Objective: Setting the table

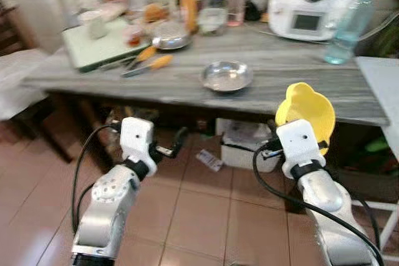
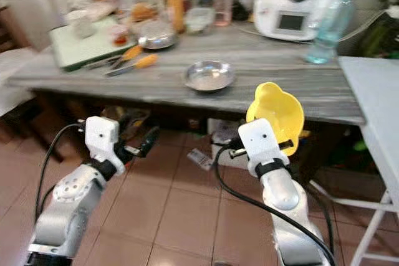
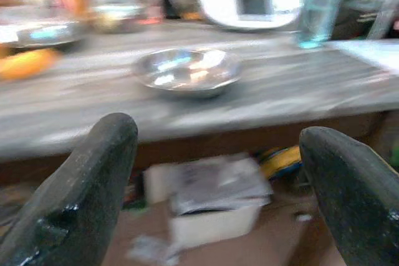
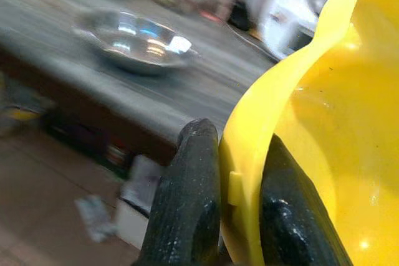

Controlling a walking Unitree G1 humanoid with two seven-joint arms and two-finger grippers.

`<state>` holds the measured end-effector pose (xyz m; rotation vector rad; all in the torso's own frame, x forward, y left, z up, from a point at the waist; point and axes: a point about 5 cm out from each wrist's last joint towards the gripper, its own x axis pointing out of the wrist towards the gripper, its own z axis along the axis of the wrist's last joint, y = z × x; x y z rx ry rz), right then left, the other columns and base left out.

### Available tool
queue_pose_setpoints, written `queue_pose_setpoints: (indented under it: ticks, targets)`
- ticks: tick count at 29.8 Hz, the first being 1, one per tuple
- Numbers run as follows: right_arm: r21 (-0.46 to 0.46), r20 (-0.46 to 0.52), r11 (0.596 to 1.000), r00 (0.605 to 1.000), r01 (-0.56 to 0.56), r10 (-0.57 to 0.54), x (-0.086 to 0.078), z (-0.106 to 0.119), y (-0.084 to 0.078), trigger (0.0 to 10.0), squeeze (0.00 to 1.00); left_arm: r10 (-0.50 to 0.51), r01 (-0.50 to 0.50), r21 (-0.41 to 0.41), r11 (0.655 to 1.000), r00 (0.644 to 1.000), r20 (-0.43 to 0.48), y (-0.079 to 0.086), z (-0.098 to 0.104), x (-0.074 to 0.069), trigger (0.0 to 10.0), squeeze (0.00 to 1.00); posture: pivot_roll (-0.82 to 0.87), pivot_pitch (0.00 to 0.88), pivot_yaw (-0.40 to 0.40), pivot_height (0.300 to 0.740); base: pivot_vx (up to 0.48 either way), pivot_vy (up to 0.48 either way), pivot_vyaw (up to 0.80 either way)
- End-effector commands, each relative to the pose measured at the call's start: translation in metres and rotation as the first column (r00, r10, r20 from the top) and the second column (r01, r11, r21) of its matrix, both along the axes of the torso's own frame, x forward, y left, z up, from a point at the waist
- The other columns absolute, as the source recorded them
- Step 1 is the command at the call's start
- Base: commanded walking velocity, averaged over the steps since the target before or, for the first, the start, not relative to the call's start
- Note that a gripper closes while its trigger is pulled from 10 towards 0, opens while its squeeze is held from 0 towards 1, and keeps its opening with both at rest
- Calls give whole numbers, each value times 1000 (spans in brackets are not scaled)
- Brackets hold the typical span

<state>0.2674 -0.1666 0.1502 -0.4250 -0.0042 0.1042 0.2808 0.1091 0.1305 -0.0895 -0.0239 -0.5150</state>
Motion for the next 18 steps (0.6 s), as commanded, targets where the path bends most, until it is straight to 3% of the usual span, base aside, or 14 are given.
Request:
queue_pose_setpoints:
  ticks: [1, 5, 18]
  targets:
    - [9, 40, 1000, 999, -16, 15, 0, 8, 6, 10000, 0, 29, -29, 15, 999, 999, 14, 11, 4, 1, 10000, 0, -114, 38, 27, 740, 480, 0, -800]
    - [6, 47, 1000, 998, -29, 29, 0, 9, 7, 10000, 0, 21, -21, 12, 1000, 1000, 13, 9, 4, 0, 10000, 0, -113, 38, 25, 740, 480, 0, -762]
    - [-54, 73, 994, 992, -100, 104, 2, 17, 18, 10000, 0, 36, -36, 21, 999, 999, 11, 13, 3, -1, 10000, 0, -97, 34, 19, 740, 480, 0, 0]
